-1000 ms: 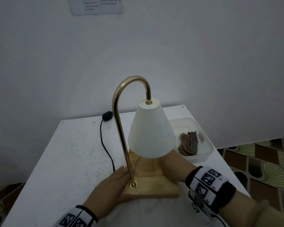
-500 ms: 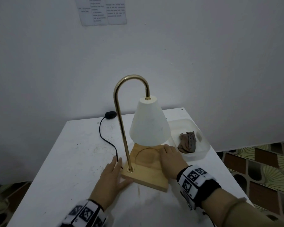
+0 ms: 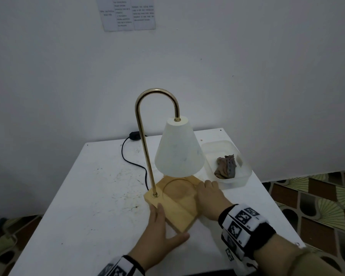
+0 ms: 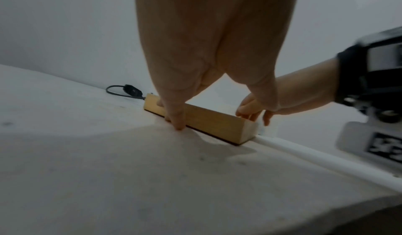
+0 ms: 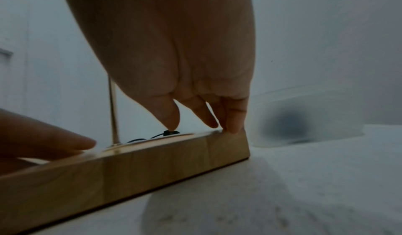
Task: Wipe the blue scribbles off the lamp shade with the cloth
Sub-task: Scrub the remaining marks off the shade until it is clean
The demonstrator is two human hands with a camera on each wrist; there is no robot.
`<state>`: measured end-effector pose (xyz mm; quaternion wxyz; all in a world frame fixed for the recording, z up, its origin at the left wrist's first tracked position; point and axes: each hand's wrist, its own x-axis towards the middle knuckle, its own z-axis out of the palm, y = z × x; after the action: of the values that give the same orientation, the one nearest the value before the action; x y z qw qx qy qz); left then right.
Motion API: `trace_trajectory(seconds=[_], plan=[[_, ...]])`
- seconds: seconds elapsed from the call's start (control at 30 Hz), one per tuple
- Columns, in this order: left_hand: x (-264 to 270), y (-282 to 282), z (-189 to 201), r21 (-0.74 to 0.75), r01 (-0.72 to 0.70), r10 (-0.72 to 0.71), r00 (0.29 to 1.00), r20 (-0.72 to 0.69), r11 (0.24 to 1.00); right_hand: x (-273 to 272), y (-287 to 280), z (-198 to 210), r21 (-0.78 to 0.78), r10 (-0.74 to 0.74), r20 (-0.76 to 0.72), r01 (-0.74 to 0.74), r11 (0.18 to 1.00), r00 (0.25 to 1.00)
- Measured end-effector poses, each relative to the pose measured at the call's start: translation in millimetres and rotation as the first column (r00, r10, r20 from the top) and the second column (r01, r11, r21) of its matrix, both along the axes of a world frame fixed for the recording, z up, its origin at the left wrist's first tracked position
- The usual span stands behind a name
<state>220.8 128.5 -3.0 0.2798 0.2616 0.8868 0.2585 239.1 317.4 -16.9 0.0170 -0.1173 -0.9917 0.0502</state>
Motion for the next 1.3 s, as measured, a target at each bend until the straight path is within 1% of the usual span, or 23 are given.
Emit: trace_trajectory(seconds=[0.1, 0.17, 0.27, 0.3, 0.33, 0.4, 0.43, 0.5, 0.53, 0.57, 0.6, 0.63, 0.67, 0.7, 0.73, 0.83, 0.93, 1.0, 1.07, 1.2, 1.23, 1.27, 1.3], plan=[[-9.8, -5.5, 5.0, -0.046, 0.01, -0.011, 1.0, -0.018, 0.999, 17.9, -9.7, 9.8, 0.127, -0.027, 0.085, 0.016, 0.992, 0.996], [-18.0, -9.9, 7.2, -0.068, 0.033, -0.036, 0.999, -0.037, 0.997, 27.2, -18.7, 14.3, 0.138, -0.043, 0.125, 0.026, 0.99, 0.991], [-33.0, -17.9, 7.7, -0.087, 0.088, -0.092, 0.994, -0.051, 0.992, 35.7, -28.3, 18.4, 0.189, 0.037, 0.127, -0.061, 0.98, 0.991], [-38.9, -20.3, 7.5, -0.083, 0.112, -0.116, 0.992, -0.047, 0.99, 39.8, -31.6, 20.1, 0.186, 0.091, 0.15, -0.119, 0.975, 0.984], [-44.2, -22.5, 9.6, -0.075, 0.136, -0.14, 0.989, -0.04, 0.988, 43.5, -33.9, 20.7, 0.196, 0.11, 0.13, -0.134, 0.971, 0.985], [-53.1, -26.2, 16.3, -0.074, 0.173, -0.176, 0.984, -0.037, 0.982, 50.6, -40.1, 27.2, 0.131, 0.116, 0.148, -0.136, 0.982, 0.982], [-56.0, -28.0, 19.7, -0.077, 0.187, -0.19, 0.981, -0.034, 0.979, 54.7, -39.8, 27.5, 0.059, 0.132, 0.201, -0.147, 0.987, 0.971], [-61.2, -30.0, 23.0, -0.054, 0.199, -0.199, 0.98, -0.002, 0.979, 62.9, -32.2, 29.7, -0.176, 0.11, 0.076, -0.095, 0.98, 0.991], [-62.3, -30.9, 22.5, -0.039, 0.202, -0.202, 0.979, 0.007, 0.979, 62.5, -25.4, 39.4, -0.3, 0.069, 0.06, -0.047, 0.953, 0.996], [-62.8, -31.4, 19.7, -0.022, 0.203, -0.203, 0.979, 0.01, 0.979, 59.0, -13.9, 46.2, -0.394, 0.004, 0.001, -0.003, 0.919, 1.0], [-61.4, -31.7, 17.0, 0.003, 0.2, -0.2, 0.98, 0.015, 0.98, 52.9, 1.0, 51.7, -0.448, -0.101, -0.081, 0.054, 0.892, 0.992], [-59.4, -31.7, 13.7, 0.026, 0.198, -0.199, 0.98, 0.01, 0.98, 43.0, 19.8, 60.1, -0.453, -0.203, -0.201, 0.092, 0.887, 0.958], [-57.1, -30.9, 10.0, 0.036, 0.194, -0.193, 0.981, -0.013, 0.98, 31.6, 38.6, 62.5, -0.424, -0.29, -0.309, 0.142, 0.895, 0.906], [-54.4, -29.8, 6.7, 0.038, 0.19, -0.188, 0.981, -0.053, 0.981, 19.8, 56.6, 64.5, -0.386, -0.338, -0.371, 0.187, 0.903, 0.865], [-52.1, -28.1, 4.1, 0.044, 0.188, -0.183, 0.979, -0.085, 0.981, 8.2, 70.8, 65.2, -0.353, -0.359, -0.352, 0.233, 0.906, 0.864], [-49.9, -21.9, -2.3, 0.067, 0.209, -0.199, 0.972, -0.125, 0.976, -17.8, 98.7, 55.2, -0.222, -0.316, -0.084, 0.292, 0.93, 0.945], [-49.9, -18.0, -5.4, -0.004, 0.235, -0.233, 0.961, -0.149, 0.972, -34.6, 109.6, 43.8, -0.102, -0.29, 0.102, 0.3, 0.948, 0.951], [-50.4, -17.4, -7.5, 0.0, 0.226, -0.223, 0.962, -0.159, 0.974, -43.9, 116.0, 34.3, -0.046, -0.287, 0.19, 0.3, 0.953, 0.939], [-51.2, -17.8, -10.9, 0.034, 0.227, -0.219, 0.963, -0.155, 0.973, -48.2, 118.6, 27.5, -0.022, -0.294, 0.203, 0.305, 0.952, 0.934], [-51.6, -19.1, -15.5, 0.063, 0.233, -0.221, 0.962, -0.161, 0.97, -50.1, 122.8, 25.2, -0.044, -0.307, 0.143, 0.316, 0.948, 0.941], [-51.2, -18.8, -15.1, 0.063, 0.236, -0.223, 0.961, -0.161, 0.97, -48.4, 121.9, 30.0, -0.093, -0.316, 0.101, 0.325, 0.941, 0.943], [-50.8, -18.4, -15.2, 0.057, 0.239, -0.227, 0.961, -0.16, 0.969, -45.0, 119.6, 38.0, -0.179, -0.338, 0.028, 0.337, 0.924, 0.941], [-50.7, -18.1, -15.3, 0.053, 0.239, -0.228, 0.96, -0.16, 0.97, -40.8, 116.3, 48.0, -0.301, -0.375, -0.081, 0.336, 0.892, 0.923]])
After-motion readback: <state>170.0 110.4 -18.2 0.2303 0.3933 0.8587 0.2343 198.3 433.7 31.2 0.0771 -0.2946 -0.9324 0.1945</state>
